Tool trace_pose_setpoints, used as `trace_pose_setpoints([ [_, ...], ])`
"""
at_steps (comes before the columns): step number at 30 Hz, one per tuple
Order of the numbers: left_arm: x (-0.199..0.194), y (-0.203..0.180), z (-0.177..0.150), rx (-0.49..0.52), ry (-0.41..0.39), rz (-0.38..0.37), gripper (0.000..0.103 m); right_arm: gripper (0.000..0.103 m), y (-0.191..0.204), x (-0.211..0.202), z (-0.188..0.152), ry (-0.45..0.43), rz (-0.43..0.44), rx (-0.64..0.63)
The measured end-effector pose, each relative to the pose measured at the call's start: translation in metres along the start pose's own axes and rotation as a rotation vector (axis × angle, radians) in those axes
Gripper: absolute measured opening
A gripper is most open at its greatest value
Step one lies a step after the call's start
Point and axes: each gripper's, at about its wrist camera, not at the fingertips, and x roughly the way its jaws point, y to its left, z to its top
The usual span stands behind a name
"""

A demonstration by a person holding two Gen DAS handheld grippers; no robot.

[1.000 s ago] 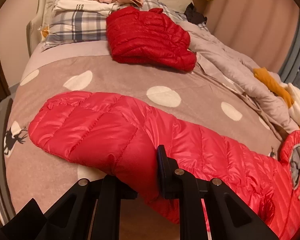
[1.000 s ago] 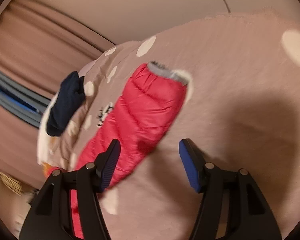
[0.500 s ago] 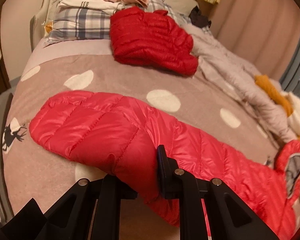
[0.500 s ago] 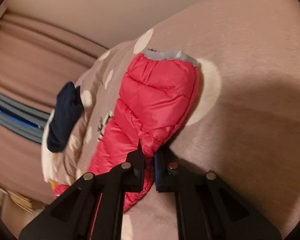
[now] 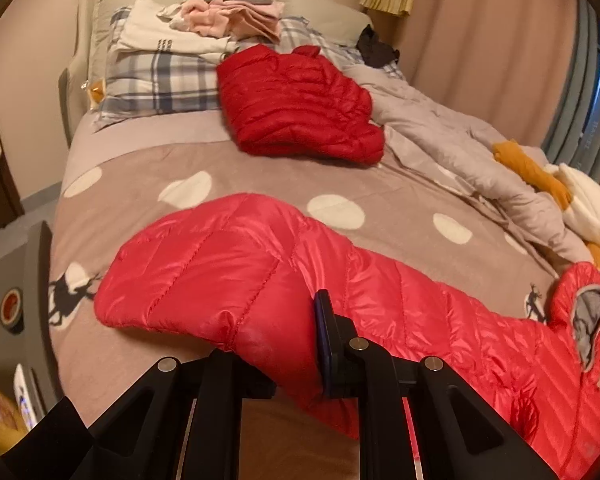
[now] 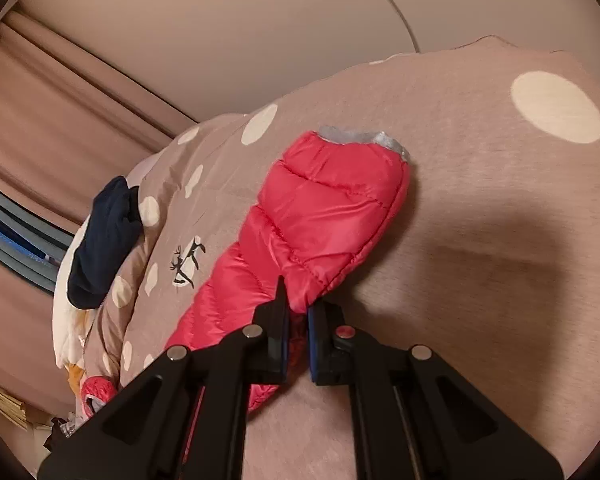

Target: Fold large clothes

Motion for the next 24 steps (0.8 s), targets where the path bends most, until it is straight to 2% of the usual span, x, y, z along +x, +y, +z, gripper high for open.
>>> trace_pose_setpoints([
  [3,-0.002,-0.007,-0.002,0.019,-0.013,0.028,0.016,0.007,0.024,-0.008,-0.002,-0.049,-0.015,-0.083],
  [6,-0.004,-0.011,-0.003,0.019,-0.022,0.039,0.016,0.007,0.047,-0.031,-0.010,-0.096,0.027,-0.153],
  [9,-0.002,-0.014,-0.002,0.020,-0.021,0.045,0.016,0.007,0.083,-0.054,-0.028,-0.120,0.105,-0.248],
  [12,0.002,-0.013,-0.002,0.005,-0.002,0.044,0.016,0.007,0.130,-0.075,-0.063,-0.093,0.222,-0.347],
  [16,0.003,-0.010,-0.002,-0.017,0.021,0.031,0.016,0.007,0.209,-0.104,-0.142,-0.019,0.360,-0.542],
  [20,0.011,-0.003,0.000,-0.043,0.073,0.004,0.016,0.007,0.281,-0.138,-0.247,0.116,0.586,-0.714],
  [22,0.016,0.000,-0.001,-0.052,0.107,-0.005,0.016,0.008,0.305,-0.146,-0.292,0.152,0.623,-0.807],
  [23,0.018,0.002,-0.001,-0.058,0.117,-0.010,0.016,0.008,0.318,-0.153,-0.325,0.156,0.614,-0.893],
  [24,0.020,0.005,0.000,-0.065,0.128,-0.011,0.016,0.008,0.323,-0.155,-0.340,0.157,0.606,-0.934],
])
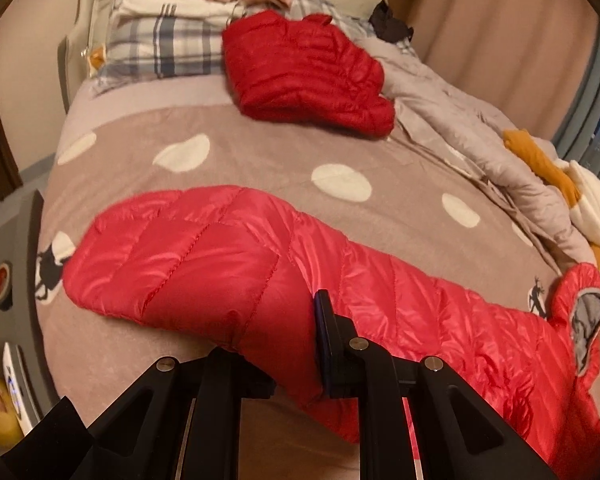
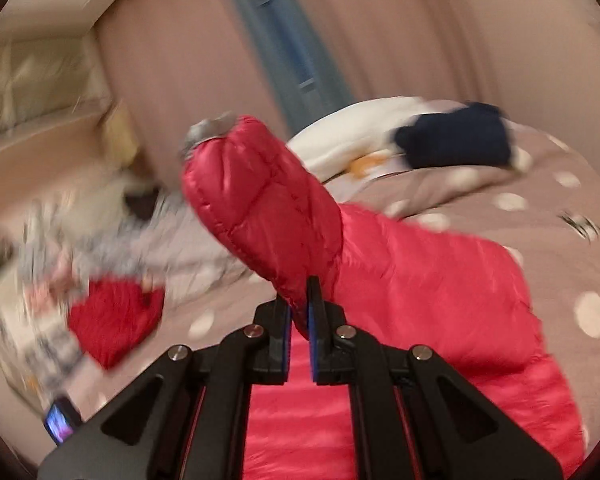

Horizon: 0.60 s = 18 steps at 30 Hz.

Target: Fold large clothes

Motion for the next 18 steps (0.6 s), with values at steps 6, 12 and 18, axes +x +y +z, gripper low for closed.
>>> trace_pose_setpoints([
  [6,0.002,0.012,0.004,-0.045,0.028,-0.029,0.016,0.013,0.022,0.033,-0.033,0.126,-0.019,-0.009],
  [12,0.004,0.010,0.004,-0.047,0.044,-0.012,0.016,0.032,0.026,0.040,-0.042,0.157,-0.034,0.016],
  [18,0.005,0.010,0.004,-0.058,0.048,0.005,0.016,0.066,0.022,0.012,-0.028,0.060,-0.018,0.013],
])
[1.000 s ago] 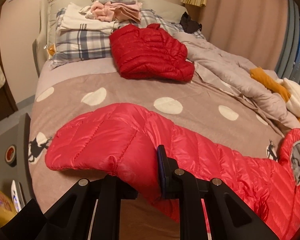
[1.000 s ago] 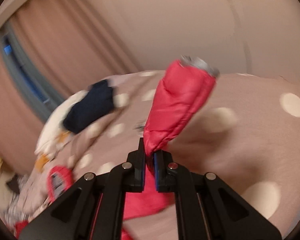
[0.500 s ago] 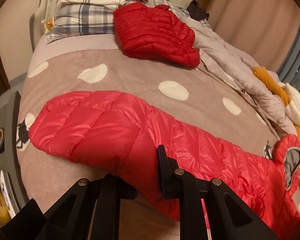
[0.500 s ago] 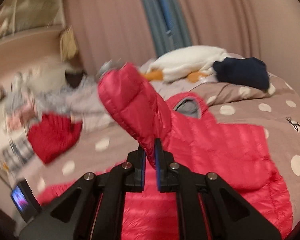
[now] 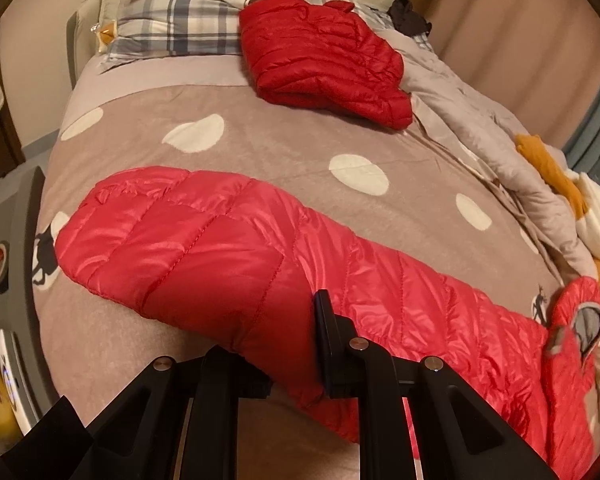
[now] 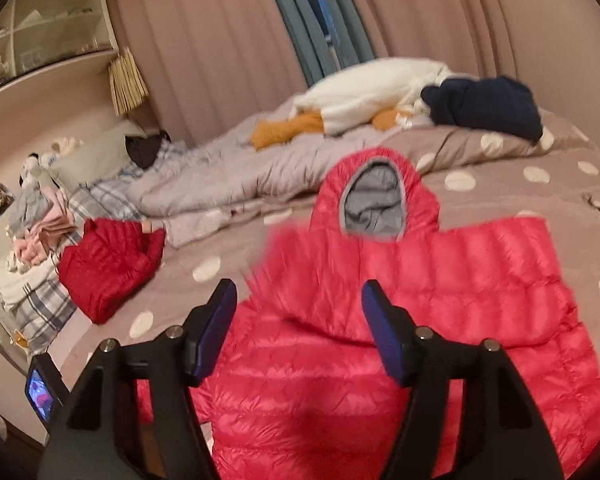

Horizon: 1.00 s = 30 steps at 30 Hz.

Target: Fold large clothes

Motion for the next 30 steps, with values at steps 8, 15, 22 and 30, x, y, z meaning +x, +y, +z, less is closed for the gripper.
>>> trace_pose_setpoints([
  [8,-0.002,-0.001,-0.002,-0.009,-0.008,0.018,0.016,0.068,-0.043,-0.006,0.007,0.000,-0.125,0.060],
  [15,-0.005,-0.006,-0.006,0.008,-0.010,0.054,0.016,0.067,-0.074,-0.003,0.007,0.003,-0.184,0.099],
  [22,-0.007,-0.007,-0.005,0.006,-0.025,0.064,0.016,0.066,-0.131,0.017,0.004,0.038,-0.349,0.063],
  [30,-0.011,-0.023,-0.013,0.037,-0.060,0.134,0.016,0.069,-0.215,0.067,-0.059,0.219,-0.493,0.120],
])
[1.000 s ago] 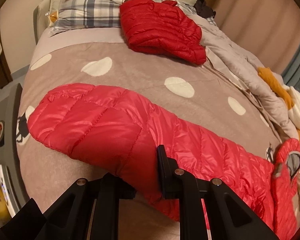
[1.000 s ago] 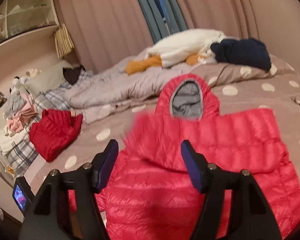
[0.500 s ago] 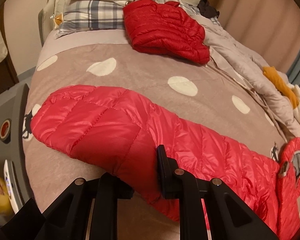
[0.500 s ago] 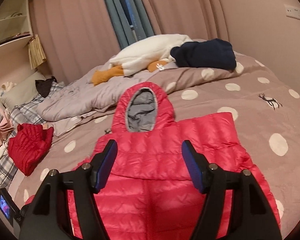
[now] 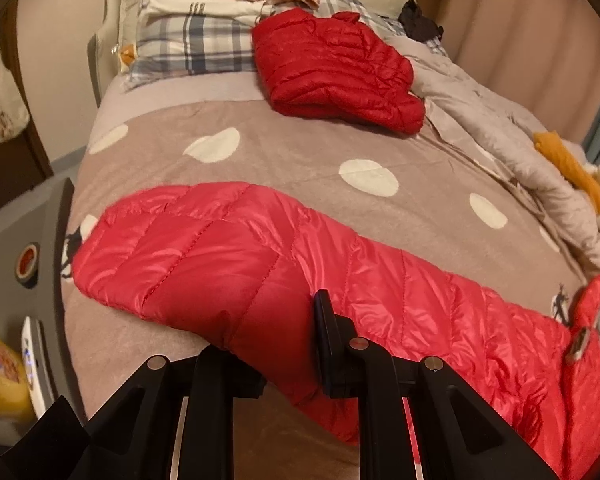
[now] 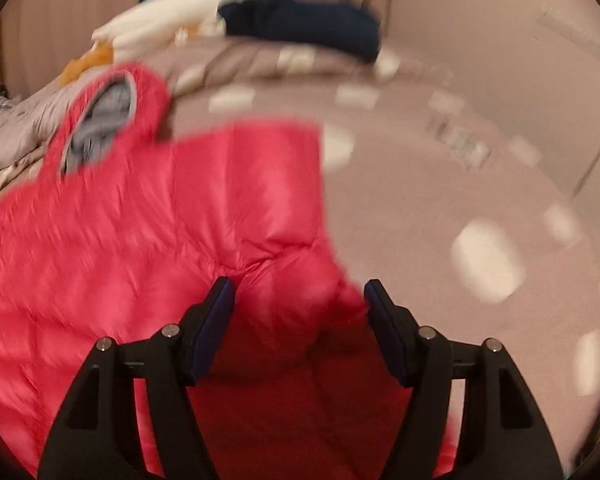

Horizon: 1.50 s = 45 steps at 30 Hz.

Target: Fold large clothes

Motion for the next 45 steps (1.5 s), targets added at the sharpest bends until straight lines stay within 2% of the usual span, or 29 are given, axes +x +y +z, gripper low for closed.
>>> trace_pose_setpoints([
  [3,-0.003,-0.008,-0.004,0.037,-0.023,0.026,0.016,0.070,-0.004,-0.003,0.004,0.038,0.014,-0.025],
  [5,-0.004,-0.009,-0.004,0.039,-0.026,0.033,0.016,0.071,-0.001,-0.005,-0.002,0.032,-0.010,-0.088],
  [12,-0.014,-0.011,-0.006,0.041,-0.067,0.045,0.016,0.071,-0.003,-0.012,-0.011,0.021,-0.018,-0.097],
  [16,-0.021,-0.018,-0.005,0.078,-0.102,0.057,0.016,0.070,-0.023,-0.029,-0.001,-0.033,0.035,0.001],
  [20,-0.036,-0.031,-0.001,0.089,-0.144,0.012,0.016,0.072,-0.062,-0.060,0.013,-0.167,-0.053,0.149],
  [23,-0.058,-0.054,-0.007,0.158,-0.225,-0.008,0.016,0.072,-0.080,-0.071,0.022,-0.209,-0.080,0.200],
  [26,-0.084,-0.086,-0.028,0.254,-0.294,-0.082,0.016,0.072,-0.089,-0.075,0.024,-0.232,-0.106,0.232],
  [28,-0.100,-0.115,-0.054,0.360,-0.322,-0.153,0.016,0.072,-0.093,-0.072,0.025,-0.211,-0.105,0.250],
  [31,-0.115,-0.156,-0.106,0.529,-0.312,-0.235,0.016,0.072,-0.095,-0.067,0.024,-0.177,-0.085,0.275],
  [33,-0.121,-0.176,-0.141,0.631,-0.309,-0.244,0.016,0.072,-0.094,-0.066,0.022,-0.171,-0.077,0.276],
  [34,-0.123,-0.185,-0.155,0.692,-0.314,-0.235,0.020,0.072,-0.093,-0.066,0.023,-0.170,-0.079,0.274],
  [36,-0.129,-0.195,-0.175,0.783,-0.332,-0.244,0.039,0.072,-0.095,-0.066,0.023,-0.172,-0.086,0.277],
  [38,-0.139,-0.194,-0.184,0.819,-0.397,-0.253,0.072,0.072,-0.100,-0.066,0.024,-0.166,-0.078,0.296],
  [41,-0.156,-0.179,-0.180,0.779,-0.483,-0.277,0.092,0.072,-0.106,-0.064,0.024,-0.154,-0.070,0.320],
  [43,-0.166,-0.170,-0.175,0.744,-0.510,-0.308,0.098,0.072,-0.109,-0.062,0.025,-0.142,-0.065,0.339],
  [45,-0.174,-0.163,-0.170,0.718,-0.523,-0.336,0.098,0.072,-0.113,-0.062,0.024,-0.133,-0.048,0.368],
])
